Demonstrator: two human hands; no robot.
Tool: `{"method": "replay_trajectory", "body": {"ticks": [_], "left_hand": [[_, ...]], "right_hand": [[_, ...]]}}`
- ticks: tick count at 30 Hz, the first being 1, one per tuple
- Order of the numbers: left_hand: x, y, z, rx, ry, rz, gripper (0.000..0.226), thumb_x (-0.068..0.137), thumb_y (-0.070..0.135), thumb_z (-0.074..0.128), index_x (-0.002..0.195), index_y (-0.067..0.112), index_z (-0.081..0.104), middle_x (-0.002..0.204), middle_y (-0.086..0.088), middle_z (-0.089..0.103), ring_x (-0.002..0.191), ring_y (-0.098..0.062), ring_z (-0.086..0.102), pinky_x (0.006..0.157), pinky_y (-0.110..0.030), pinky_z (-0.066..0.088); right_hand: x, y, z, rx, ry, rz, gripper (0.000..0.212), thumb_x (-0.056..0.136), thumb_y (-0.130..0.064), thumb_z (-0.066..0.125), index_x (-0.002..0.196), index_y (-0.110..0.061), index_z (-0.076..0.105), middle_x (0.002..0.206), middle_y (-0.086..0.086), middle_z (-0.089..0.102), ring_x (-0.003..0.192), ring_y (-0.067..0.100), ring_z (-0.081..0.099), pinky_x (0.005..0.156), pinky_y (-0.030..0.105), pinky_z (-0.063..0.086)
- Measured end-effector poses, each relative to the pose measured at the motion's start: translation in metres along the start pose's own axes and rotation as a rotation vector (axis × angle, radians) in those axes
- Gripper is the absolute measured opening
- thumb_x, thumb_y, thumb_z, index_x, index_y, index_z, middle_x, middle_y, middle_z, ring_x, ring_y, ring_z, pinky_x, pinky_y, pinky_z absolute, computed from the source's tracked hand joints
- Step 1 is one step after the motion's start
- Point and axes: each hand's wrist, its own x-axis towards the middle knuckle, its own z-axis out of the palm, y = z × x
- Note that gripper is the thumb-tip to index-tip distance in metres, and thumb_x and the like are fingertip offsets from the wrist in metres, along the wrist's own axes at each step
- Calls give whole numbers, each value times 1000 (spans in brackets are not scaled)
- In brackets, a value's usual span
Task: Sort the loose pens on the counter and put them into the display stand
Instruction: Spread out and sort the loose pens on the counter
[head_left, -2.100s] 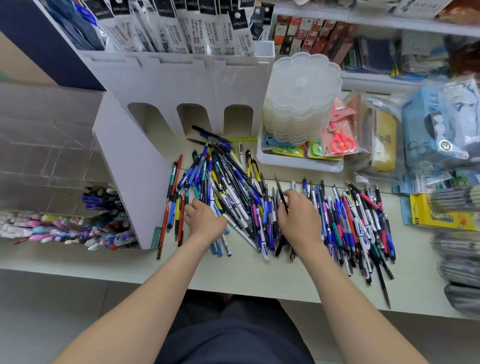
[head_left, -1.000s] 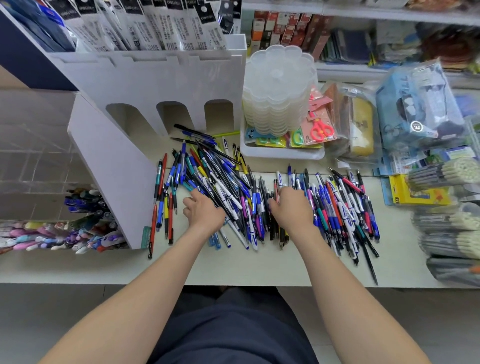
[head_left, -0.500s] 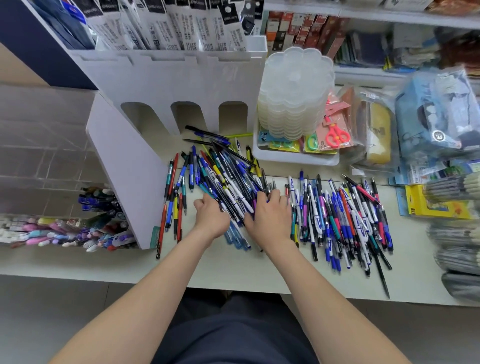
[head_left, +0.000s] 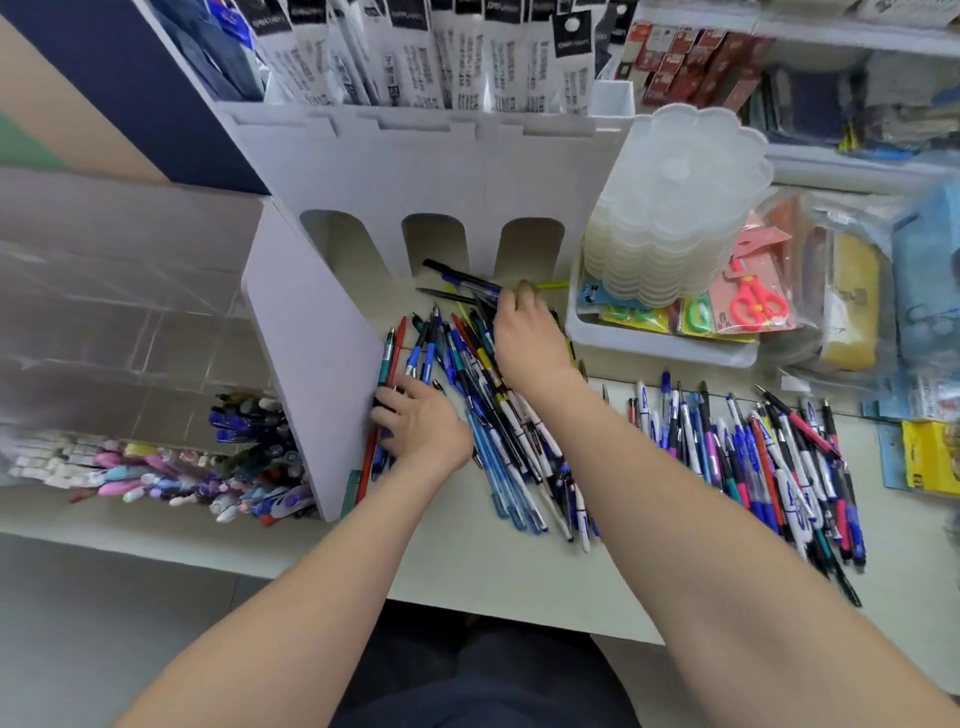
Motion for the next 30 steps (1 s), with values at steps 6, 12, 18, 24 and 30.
{"method": "replay_trajectory", "body": {"ticks": [6,12,18,24,30], "left_hand": [[8,-6,8,52,80,42,91,89,10,70,157,-4,11,148,-26,24,132,-45,36,110,-50,41],[20,-17,16,219,132,169,96,94,21,73,161,-5,9,150,-33,29,130,-46,44,105,-45,50],[28,-22,16,226,156,316,55,89,-2,62,139,-6,39,130,-22,47,112,-33,50,93,-34,50],[21,-13,12,44,50,258,73,86,-12,64,148,-11,26,138,-25,45,110,-36,65,86,-35,56],[13,-9,10,35,0,231,76,83,-12,66,146,-16,22,141,-27,39,121,-34,54,98,-33,53]], "right_hand": [[29,13,10,-42,-133,124,48,101,-6,42,146,7,41,146,31,46,141,53,41,112,55,44],[37,17,-1,21,-113,97,44,93,5,61,135,2,51,135,25,55,120,43,59,98,46,52],[29,17,1,212,-182,184,30,93,6,62,123,2,60,127,24,60,117,41,61,97,43,51],[-2,17,4,301,-101,151,35,89,11,52,120,0,62,114,23,60,102,44,63,87,47,53],[-46,2,45,26,-63,145,50,103,-27,44,143,3,45,127,21,60,109,40,56,88,47,43]]}}
